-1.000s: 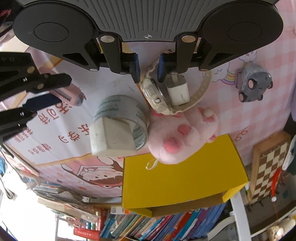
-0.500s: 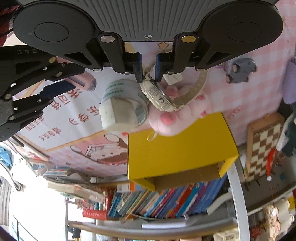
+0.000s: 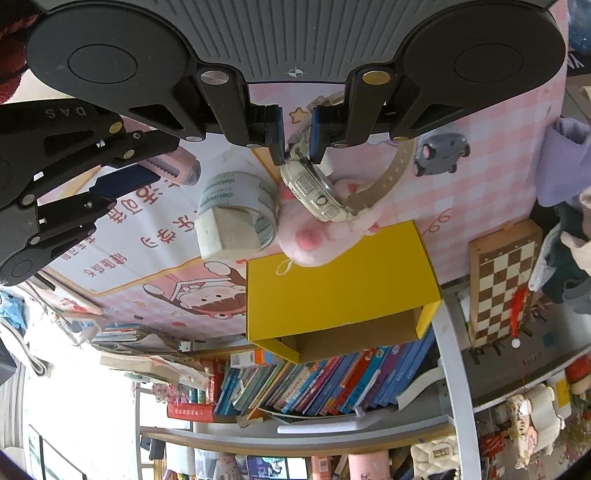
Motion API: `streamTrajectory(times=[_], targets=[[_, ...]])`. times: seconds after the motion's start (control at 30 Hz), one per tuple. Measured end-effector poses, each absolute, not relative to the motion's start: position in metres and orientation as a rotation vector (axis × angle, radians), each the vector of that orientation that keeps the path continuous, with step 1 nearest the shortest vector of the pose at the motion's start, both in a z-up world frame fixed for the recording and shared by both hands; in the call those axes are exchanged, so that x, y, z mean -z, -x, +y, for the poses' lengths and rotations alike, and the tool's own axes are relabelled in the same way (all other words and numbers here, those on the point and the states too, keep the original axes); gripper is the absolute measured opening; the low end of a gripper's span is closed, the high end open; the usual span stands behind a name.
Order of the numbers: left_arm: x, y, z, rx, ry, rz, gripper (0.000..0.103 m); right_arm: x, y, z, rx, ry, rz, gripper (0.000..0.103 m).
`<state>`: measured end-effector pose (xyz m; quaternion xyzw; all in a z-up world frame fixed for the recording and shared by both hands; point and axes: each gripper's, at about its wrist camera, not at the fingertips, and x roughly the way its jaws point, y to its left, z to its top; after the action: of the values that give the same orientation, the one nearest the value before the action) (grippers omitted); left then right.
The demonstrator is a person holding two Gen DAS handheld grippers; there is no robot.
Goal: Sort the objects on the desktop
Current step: 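Lift the watch with the left tool while the right tool carries the cutter to the yellow box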
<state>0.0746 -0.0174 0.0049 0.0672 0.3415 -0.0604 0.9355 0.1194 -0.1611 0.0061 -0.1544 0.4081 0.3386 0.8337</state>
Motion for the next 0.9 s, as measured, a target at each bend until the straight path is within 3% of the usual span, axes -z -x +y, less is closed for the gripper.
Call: streamTrajectory(times=[0.9], targets=[[-0.019,-0.025,0.005,0.151,-0.177,0.646,0.012,-0.015,-0.074,-0.132,-0.722,0.325,0.815,0.023]])
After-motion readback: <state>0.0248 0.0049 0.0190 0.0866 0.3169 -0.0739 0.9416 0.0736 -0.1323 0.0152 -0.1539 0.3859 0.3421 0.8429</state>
